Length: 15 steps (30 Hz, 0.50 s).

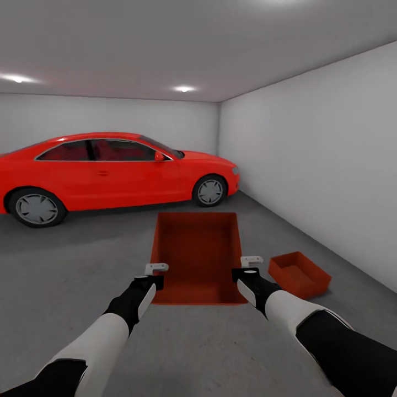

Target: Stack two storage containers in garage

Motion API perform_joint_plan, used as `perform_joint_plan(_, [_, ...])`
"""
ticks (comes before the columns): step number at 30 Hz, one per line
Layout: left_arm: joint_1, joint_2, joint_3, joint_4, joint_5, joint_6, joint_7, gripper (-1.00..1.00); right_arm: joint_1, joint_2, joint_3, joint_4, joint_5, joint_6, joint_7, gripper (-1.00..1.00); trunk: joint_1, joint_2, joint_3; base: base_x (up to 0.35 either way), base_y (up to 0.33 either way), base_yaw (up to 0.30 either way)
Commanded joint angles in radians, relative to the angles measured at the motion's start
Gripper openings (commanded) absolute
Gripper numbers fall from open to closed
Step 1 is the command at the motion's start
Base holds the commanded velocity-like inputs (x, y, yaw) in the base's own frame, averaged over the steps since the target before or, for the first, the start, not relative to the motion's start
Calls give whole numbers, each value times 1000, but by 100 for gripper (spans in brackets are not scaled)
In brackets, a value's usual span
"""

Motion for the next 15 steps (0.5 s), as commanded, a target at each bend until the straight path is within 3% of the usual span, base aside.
perform_joint_plan(1, [-1,-1,2,-15,5,4,5,-100,1,0,54,0,-15,7,-5,-100,1,-1,0,237,79,0])
perform_joint_plan(15, [-1,1,2,-13,7,4,4,-100,-1,-1,54,0,-15,7,-5,-100,1,-1,0,305,108,0])
